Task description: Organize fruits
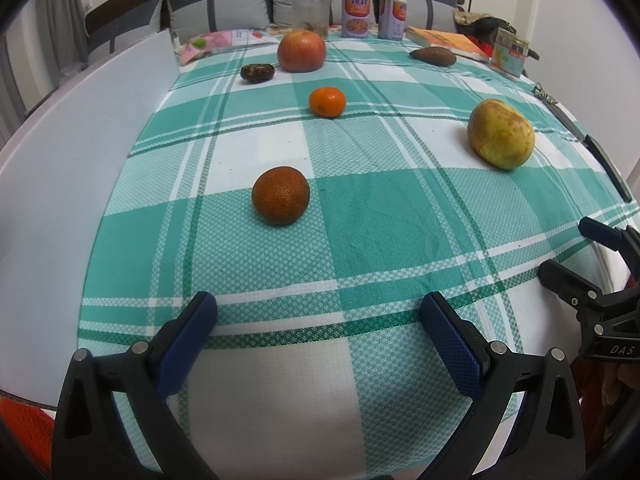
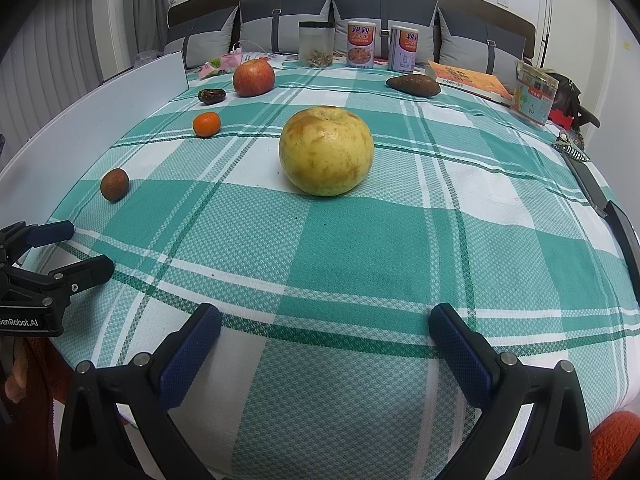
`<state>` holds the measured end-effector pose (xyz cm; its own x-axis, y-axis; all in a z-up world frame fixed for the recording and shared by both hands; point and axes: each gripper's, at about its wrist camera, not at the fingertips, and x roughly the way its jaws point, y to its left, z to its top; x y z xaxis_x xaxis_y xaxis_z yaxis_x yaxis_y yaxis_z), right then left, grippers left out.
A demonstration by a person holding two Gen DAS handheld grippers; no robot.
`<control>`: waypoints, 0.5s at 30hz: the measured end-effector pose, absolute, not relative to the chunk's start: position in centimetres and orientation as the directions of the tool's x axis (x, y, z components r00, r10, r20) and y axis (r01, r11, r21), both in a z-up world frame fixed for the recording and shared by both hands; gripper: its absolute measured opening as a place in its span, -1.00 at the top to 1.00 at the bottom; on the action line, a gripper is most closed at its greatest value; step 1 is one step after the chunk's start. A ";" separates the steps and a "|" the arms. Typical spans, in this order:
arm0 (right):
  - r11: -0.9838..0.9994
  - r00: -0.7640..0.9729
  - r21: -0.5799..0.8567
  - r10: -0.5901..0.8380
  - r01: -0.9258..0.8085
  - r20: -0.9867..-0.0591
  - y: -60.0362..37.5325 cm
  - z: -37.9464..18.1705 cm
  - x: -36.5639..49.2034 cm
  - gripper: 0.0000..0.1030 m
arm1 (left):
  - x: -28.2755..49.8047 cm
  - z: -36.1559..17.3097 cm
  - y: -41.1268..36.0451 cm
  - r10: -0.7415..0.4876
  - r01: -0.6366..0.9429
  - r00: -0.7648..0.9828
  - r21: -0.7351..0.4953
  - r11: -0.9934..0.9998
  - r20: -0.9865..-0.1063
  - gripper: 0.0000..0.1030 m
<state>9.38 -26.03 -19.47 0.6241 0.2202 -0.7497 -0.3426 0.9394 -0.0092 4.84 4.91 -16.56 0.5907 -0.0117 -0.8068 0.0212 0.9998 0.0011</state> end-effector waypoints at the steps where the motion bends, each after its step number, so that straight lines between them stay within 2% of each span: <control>1: 0.939 0.624 -0.009 0.220 -0.343 -0.750 -26.0 -19.5 9.4 -1.00 | 4.8 -16.6 4.9 -0.012 0.022 0.592 0.002 1.000 -0.806 -0.98; 9: 0.939 0.624 -0.009 0.220 -0.343 -0.750 -26.0 -19.5 9.4 -1.00 | 4.3 -16.6 4.7 0.007 0.020 0.613 0.024 1.000 -0.790 -0.99; 15: 0.939 0.624 -0.009 0.221 -0.343 -0.750 -26.0 -19.5 9.4 -1.00 | 5.1 -16.1 6.2 -0.034 0.057 0.547 -0.004 0.998 -0.836 -0.97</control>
<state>9.39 -26.04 -19.48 0.6241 0.2206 -0.7495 -0.3432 0.9392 -0.0093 5.14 6.23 -16.14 0.5474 -0.0344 -0.8362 0.0573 0.9983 -0.0036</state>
